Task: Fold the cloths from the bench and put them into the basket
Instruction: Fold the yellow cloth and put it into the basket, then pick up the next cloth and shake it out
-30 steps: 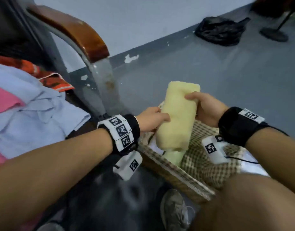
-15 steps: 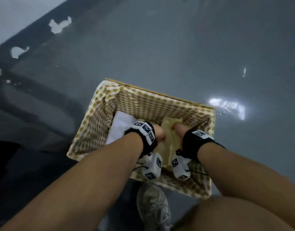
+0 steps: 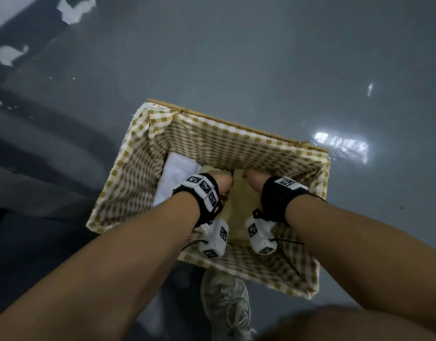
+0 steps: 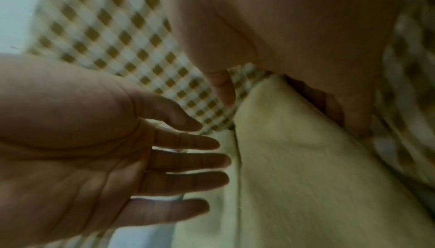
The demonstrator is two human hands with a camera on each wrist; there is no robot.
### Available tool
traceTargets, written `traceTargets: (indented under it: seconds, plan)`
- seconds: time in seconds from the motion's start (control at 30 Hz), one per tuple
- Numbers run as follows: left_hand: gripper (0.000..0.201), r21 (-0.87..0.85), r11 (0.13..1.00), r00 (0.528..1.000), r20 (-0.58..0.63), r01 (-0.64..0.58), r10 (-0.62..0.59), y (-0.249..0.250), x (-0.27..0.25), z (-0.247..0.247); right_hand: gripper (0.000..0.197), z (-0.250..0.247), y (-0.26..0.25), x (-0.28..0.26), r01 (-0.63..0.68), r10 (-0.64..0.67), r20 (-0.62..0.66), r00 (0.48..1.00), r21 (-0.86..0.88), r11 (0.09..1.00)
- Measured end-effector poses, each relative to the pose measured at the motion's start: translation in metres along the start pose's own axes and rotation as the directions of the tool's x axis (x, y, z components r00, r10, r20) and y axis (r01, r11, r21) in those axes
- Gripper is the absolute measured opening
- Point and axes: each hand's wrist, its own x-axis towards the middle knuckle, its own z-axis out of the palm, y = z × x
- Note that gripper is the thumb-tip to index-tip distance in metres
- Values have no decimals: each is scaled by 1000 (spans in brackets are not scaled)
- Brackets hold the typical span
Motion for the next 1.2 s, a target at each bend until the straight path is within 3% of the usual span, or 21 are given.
traceTargets:
  seconds: [0.03,0.1,0.17,0.23,0.3,0.4,0.5,0.63,0.77,0.97,1.03,1.13,1.2]
  plan:
    - [18,-158,987,999,-29,14,-19,0,-2,-6,53,-2,-7,-10,34,-34,-23,999,0,999]
    - [17,-242,969,997,-75,-42,25,6,-21,-21,51,-6,-25,-33,113,-113,-15,993,-5,994]
    - [17,-190,969,982,-131,-158,135,13,-51,-42,47,-5,-48,-62,166,-165,24,986,-67,984]
    - [23,-89,960,955,-160,-264,248,16,-86,-64,31,2,-72,-94,189,-181,79,980,-122,974]
    - [24,38,948,926,-205,-316,317,10,-128,-89,23,17,-99,-133,244,-216,201,955,-124,962]
    - [29,186,935,872,-343,-302,350,-17,-193,-134,22,47,-141,-187,382,-321,359,876,-111,917]
    - [45,213,947,814,-487,-241,317,-64,-260,-179,22,88,-180,-245,513,-409,476,779,-108,851]
    - [25,199,969,711,-659,-149,245,-154,-341,-220,21,164,-211,-323,654,-438,636,635,-142,743]
    - [29,105,993,633,-765,-55,116,-248,-406,-238,27,252,-219,-390,759,-404,748,527,-199,620]
    - [19,18,996,435,-900,86,-22,-368,-459,-241,28,366,-220,-453,850,-440,790,427,-185,493]
    - [32,-58,992,354,-930,115,-96,-402,-463,-240,21,395,-221,-462,860,-457,785,418,-180,478]
    - [66,-220,953,180,-949,207,-259,-438,-462,-242,15,429,-217,-462,876,-450,798,402,-192,443]
    - [76,-392,906,118,-904,157,-412,-454,-462,-248,8,445,-209,-457,880,-426,824,374,-170,444]
